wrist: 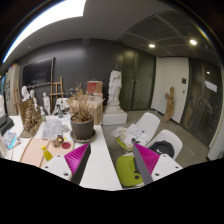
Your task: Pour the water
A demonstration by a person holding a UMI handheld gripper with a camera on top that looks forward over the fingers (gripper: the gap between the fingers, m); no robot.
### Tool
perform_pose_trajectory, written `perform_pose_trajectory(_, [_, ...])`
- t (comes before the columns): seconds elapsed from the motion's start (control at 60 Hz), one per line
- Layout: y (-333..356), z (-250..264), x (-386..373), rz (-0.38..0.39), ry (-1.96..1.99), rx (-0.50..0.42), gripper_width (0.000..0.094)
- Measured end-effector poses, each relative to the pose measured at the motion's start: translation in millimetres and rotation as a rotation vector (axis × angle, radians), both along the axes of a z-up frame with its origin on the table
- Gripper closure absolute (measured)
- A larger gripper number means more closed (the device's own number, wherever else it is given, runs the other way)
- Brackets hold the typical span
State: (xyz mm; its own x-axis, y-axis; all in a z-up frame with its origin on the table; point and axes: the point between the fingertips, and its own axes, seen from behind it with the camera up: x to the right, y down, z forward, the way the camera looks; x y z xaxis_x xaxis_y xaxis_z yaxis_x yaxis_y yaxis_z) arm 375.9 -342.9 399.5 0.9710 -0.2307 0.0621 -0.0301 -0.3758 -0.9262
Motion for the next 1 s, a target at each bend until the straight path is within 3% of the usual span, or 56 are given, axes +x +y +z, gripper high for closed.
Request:
perform_pose_trajectory(0.217, [16, -55, -65, 0.116, 0.011, -0.048, 0.0075])
perform_pose_trajectory(0.433, [34, -140, -209, 0.321, 0.072, -0.032, 0.0075])
perform_pose_trajectory(0.55, [53, -198, -274, 0.378, 0.109, -0.048, 0.0073])
perform_pose_trajectory(0.783, [125, -282, -349, 0.371, 0.092, -0.004, 0.0077])
perform_pose_trajectory(1.0, [191, -321, -355, 0.261, 0.095, 0.01, 0.0093])
